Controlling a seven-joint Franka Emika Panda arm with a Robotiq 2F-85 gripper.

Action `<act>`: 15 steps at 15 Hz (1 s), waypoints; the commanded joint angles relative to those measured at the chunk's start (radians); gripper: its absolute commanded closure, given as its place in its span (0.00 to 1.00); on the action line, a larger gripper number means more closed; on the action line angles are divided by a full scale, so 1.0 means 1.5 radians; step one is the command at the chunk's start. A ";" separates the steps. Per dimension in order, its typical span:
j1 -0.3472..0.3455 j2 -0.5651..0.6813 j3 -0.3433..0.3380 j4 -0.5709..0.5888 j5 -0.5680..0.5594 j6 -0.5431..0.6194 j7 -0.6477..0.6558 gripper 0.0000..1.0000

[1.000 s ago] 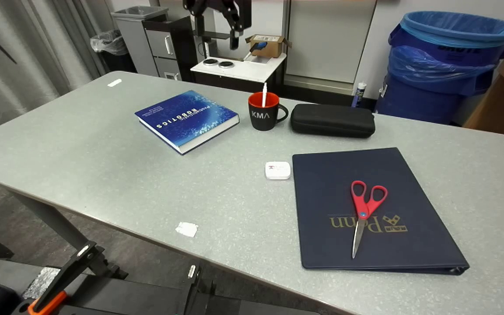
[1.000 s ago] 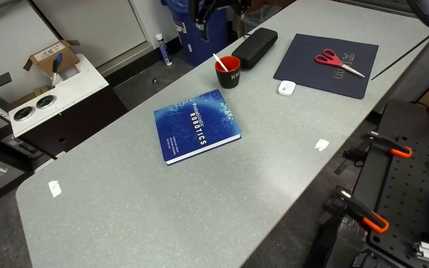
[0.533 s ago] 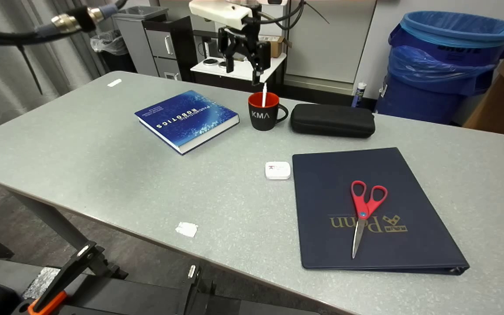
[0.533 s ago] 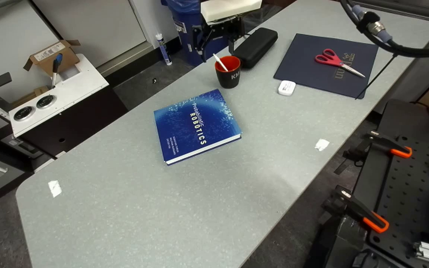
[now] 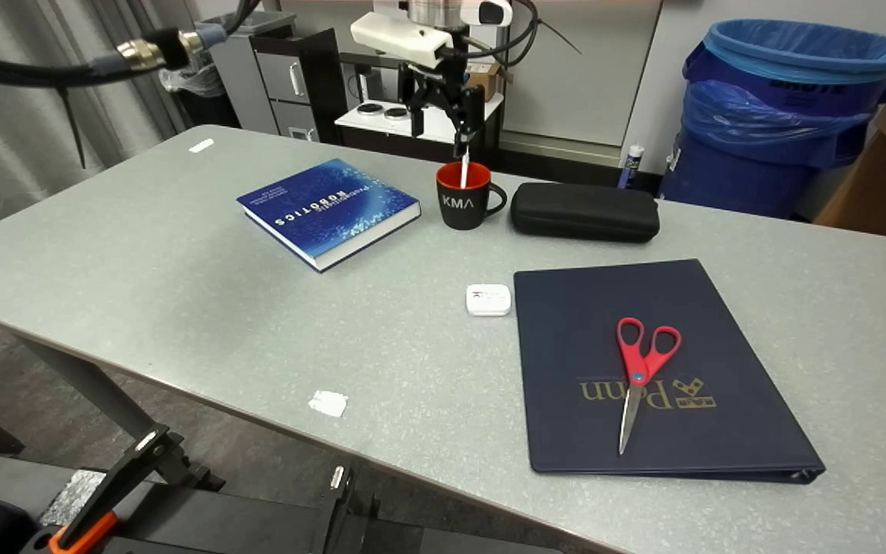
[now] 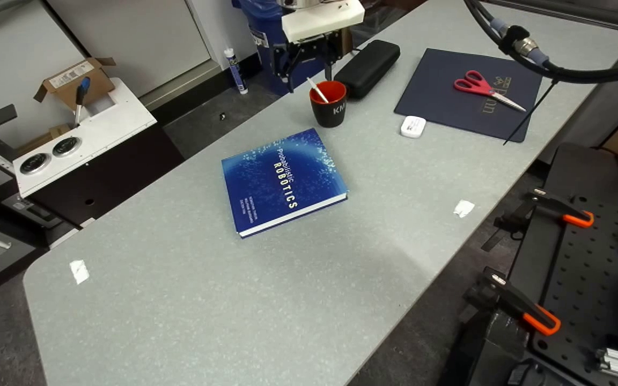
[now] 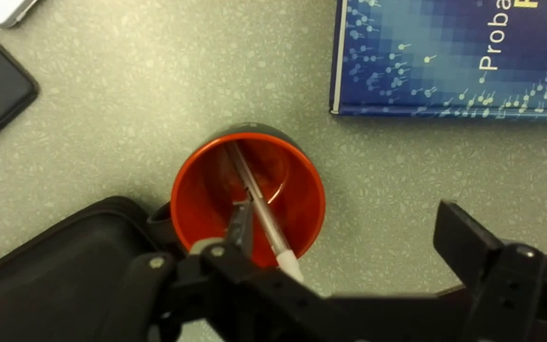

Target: Take the pen out of the mug and put it on the table

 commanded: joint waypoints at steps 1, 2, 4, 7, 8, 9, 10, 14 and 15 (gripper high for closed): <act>0.010 0.000 -0.015 -0.005 -0.053 0.020 0.010 0.00; 0.010 0.001 -0.016 -0.004 -0.066 0.024 0.007 0.00; 0.011 0.006 -0.020 0.002 -0.090 0.037 0.007 0.00; 0.014 0.021 -0.023 0.014 -0.111 0.067 0.014 0.00; 0.014 0.027 -0.023 0.018 -0.114 0.078 0.015 0.00; 0.015 0.037 -0.023 0.026 -0.116 0.087 0.018 0.00; 0.016 0.045 -0.023 0.030 -0.116 0.096 0.020 0.00; 0.023 0.073 -0.030 0.046 -0.116 0.115 0.024 0.03; 0.023 0.075 -0.030 0.046 -0.113 0.118 0.024 0.26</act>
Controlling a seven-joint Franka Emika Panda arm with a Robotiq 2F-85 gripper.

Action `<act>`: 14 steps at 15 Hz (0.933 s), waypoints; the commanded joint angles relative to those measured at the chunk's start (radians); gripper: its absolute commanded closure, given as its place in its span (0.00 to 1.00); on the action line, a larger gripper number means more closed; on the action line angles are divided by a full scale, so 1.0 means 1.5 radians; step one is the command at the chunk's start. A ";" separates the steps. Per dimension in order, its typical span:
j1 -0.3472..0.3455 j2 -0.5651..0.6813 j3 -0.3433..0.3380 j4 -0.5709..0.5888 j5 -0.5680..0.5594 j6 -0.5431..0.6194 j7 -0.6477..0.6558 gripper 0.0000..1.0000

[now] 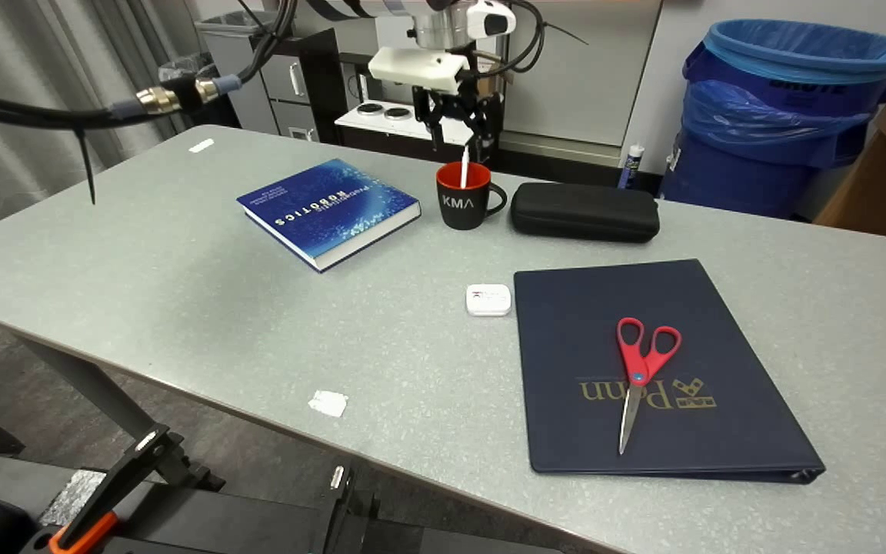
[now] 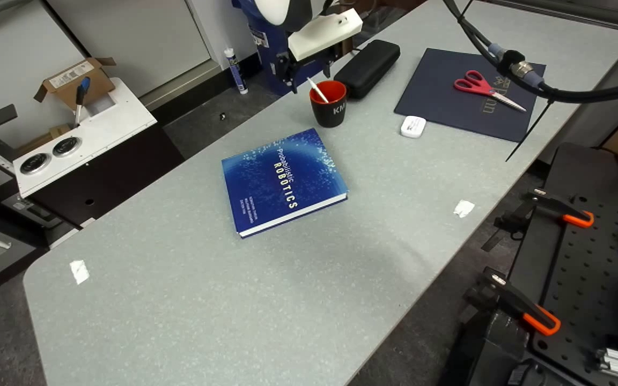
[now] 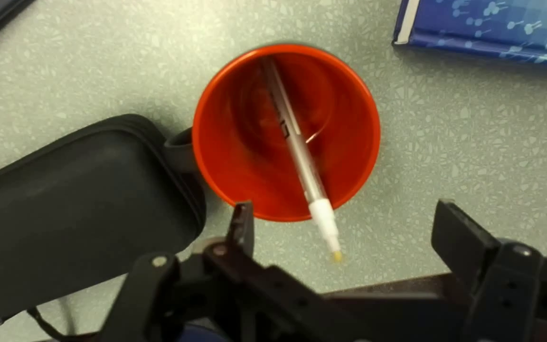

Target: Take the pen out of the mug and put it on the table

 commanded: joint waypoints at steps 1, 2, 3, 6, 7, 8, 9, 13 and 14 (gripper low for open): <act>0.010 0.028 -0.014 0.028 -0.015 0.020 0.024 0.27; 0.009 0.025 -0.013 0.024 -0.014 0.026 0.022 0.31; 0.008 0.021 -0.013 0.019 -0.013 0.032 0.020 0.40; 0.006 0.021 -0.015 0.023 -0.010 0.040 0.021 0.64; 0.005 0.023 -0.016 0.026 -0.010 0.041 0.021 0.71; 0.005 0.025 -0.018 0.028 -0.010 0.039 0.021 0.80; 0.005 0.025 -0.019 0.029 -0.010 0.039 0.022 0.86; 0.007 0.007 -0.023 0.012 -0.008 0.039 0.029 1.00; 0.006 -0.007 -0.020 -0.001 -0.006 0.041 0.026 0.97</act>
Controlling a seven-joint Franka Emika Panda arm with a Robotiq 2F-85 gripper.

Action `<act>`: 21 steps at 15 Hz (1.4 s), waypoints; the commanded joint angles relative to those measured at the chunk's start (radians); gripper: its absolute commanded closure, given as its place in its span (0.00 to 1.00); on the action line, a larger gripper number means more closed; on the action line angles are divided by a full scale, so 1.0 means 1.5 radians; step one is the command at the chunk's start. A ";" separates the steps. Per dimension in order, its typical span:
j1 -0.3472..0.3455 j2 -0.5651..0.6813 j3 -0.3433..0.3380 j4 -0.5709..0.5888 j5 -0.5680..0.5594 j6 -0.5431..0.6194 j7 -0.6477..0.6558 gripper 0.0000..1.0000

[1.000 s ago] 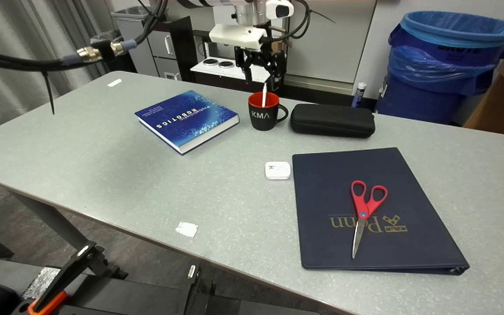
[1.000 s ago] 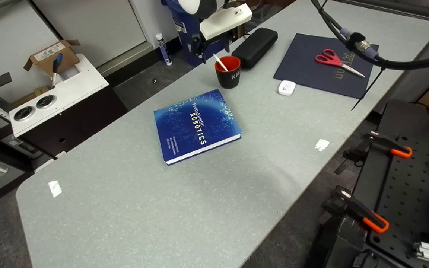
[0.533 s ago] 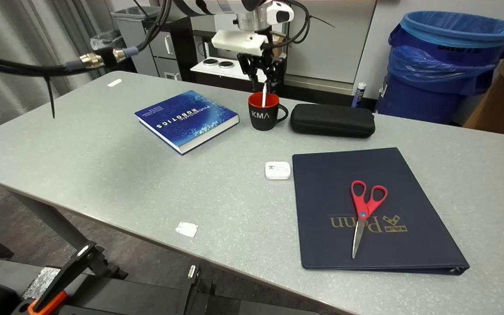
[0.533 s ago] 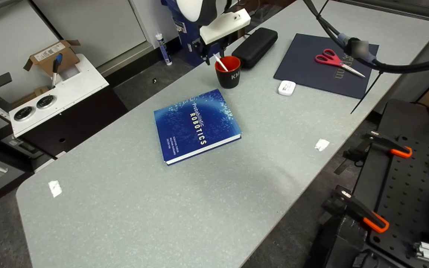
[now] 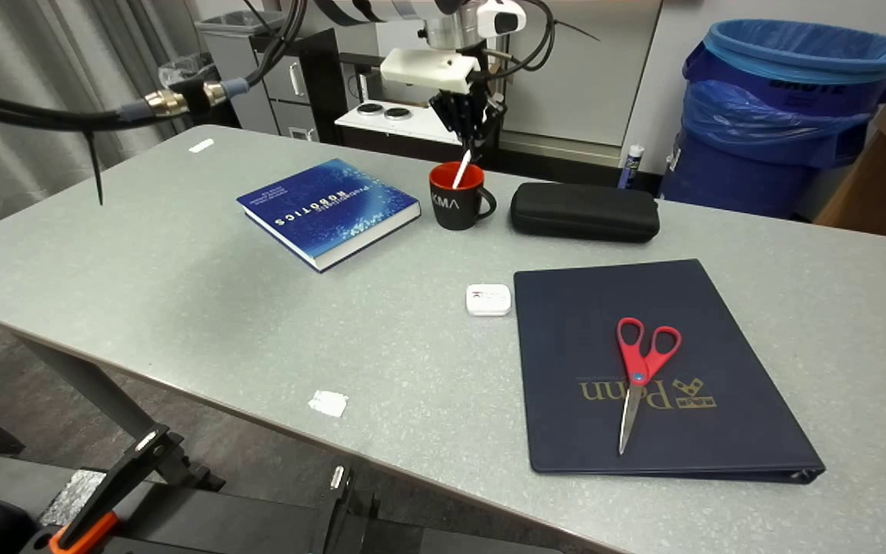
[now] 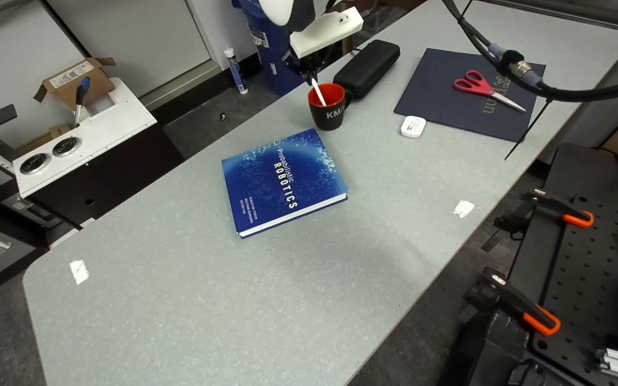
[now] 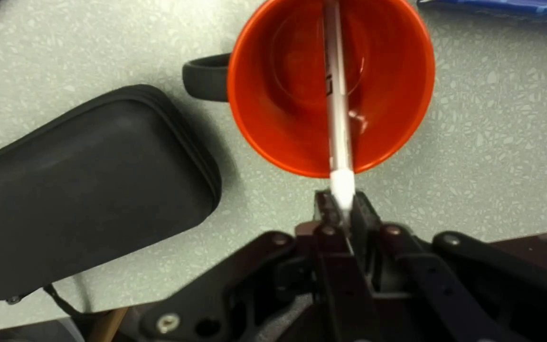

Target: Take the pen out of the mug and put it on the table

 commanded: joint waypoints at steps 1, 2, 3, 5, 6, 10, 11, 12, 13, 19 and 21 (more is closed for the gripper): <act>0.008 -0.046 -0.004 -0.042 -0.006 0.028 0.021 0.98; 0.014 -0.075 -0.007 -0.075 -0.009 0.048 0.023 0.97; 0.018 -0.113 -0.009 -0.117 -0.011 0.076 0.021 0.97; 0.023 -0.176 -0.005 -0.182 -0.014 0.117 0.007 0.97; 0.020 -0.207 0.004 -0.212 -0.008 0.108 -0.004 0.97; 0.006 -0.277 0.034 -0.294 -0.002 0.007 -0.056 0.97; 0.001 -0.268 0.037 -0.296 0.001 -0.023 -0.065 0.97; 0.002 -0.257 0.034 -0.297 -0.005 -0.044 -0.056 0.97; 0.006 -0.244 0.027 -0.297 -0.017 -0.060 -0.043 0.97; 0.017 -0.147 0.004 -0.262 -0.048 -0.109 -0.011 0.97; 0.025 -0.130 -0.003 -0.260 -0.069 -0.102 0.008 0.97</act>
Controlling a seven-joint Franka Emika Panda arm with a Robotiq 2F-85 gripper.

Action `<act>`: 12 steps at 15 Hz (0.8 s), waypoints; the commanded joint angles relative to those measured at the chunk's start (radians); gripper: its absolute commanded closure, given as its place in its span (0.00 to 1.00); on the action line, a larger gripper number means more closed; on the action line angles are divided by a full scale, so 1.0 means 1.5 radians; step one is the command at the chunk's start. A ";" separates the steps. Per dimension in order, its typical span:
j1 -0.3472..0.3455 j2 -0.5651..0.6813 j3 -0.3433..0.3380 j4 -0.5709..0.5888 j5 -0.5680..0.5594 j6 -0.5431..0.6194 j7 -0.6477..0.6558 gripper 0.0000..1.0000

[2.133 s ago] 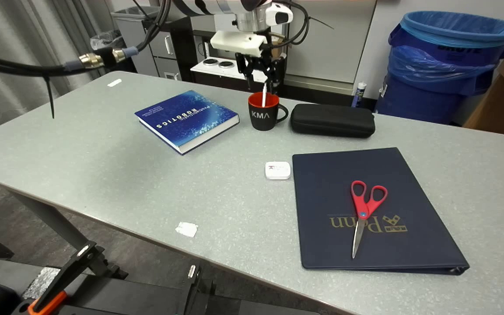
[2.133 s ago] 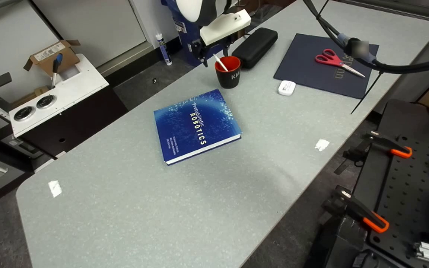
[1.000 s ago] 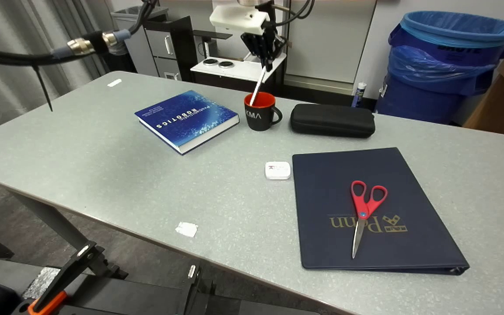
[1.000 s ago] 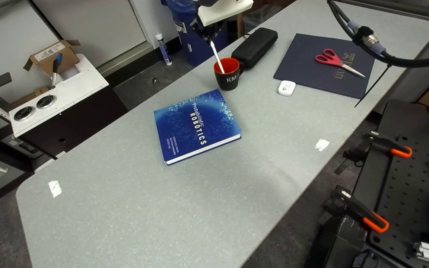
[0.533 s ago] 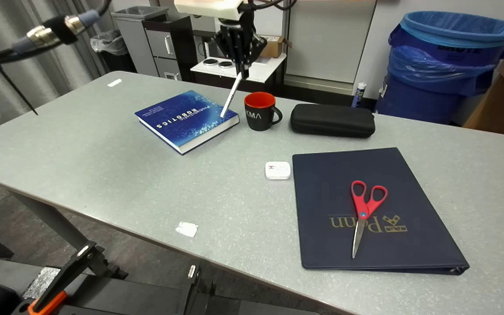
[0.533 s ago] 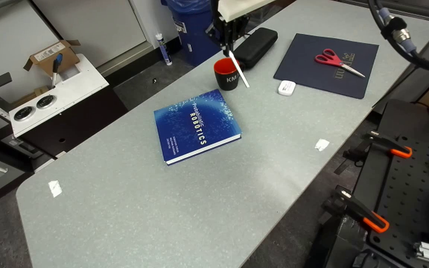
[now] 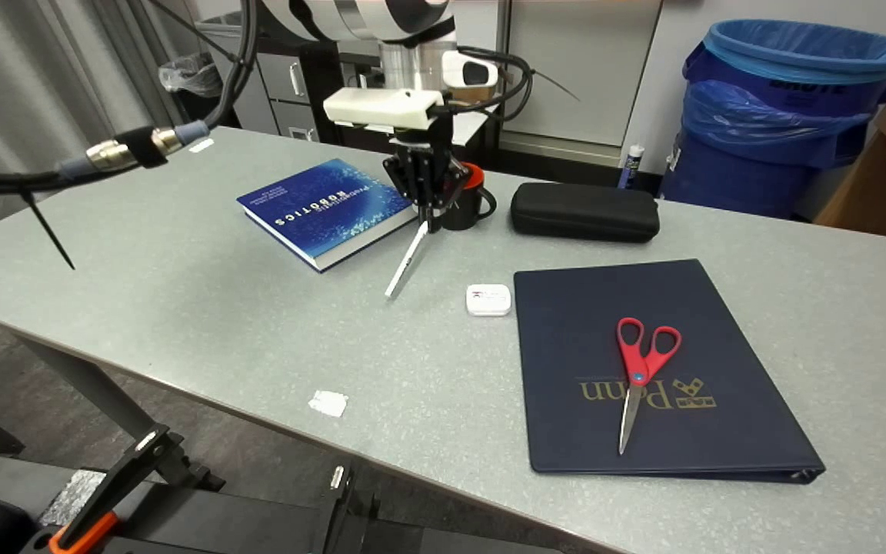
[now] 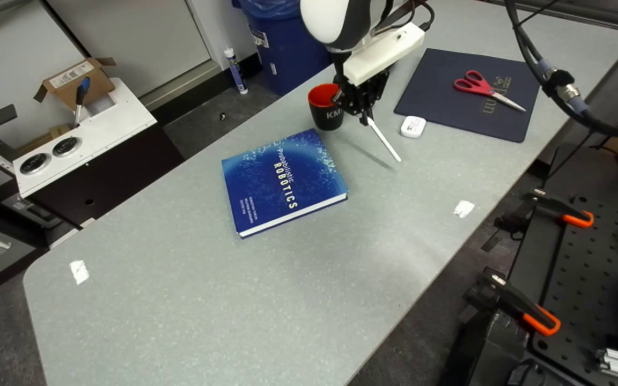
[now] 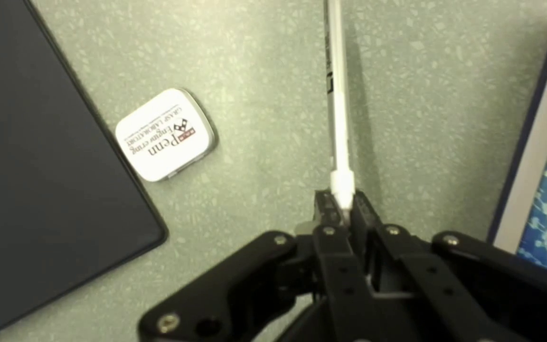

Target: Take the pen out of the mug and put it on the table

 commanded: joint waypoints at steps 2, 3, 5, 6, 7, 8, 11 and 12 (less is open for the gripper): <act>0.021 0.041 -0.020 0.033 -0.057 -0.018 0.054 0.63; 0.024 0.043 -0.022 0.034 -0.063 -0.018 0.061 0.56; 0.030 0.043 -0.024 0.033 -0.074 -0.016 0.070 0.42; 0.033 0.041 -0.025 0.032 -0.078 -0.014 0.075 0.34; 0.034 0.038 -0.024 0.030 -0.078 -0.011 0.078 0.27; 0.036 0.037 -0.024 0.030 -0.079 -0.010 0.080 0.19; 0.039 0.037 -0.022 0.036 -0.077 -0.010 0.086 0.00; 0.039 0.037 -0.021 0.039 -0.076 -0.012 0.086 0.00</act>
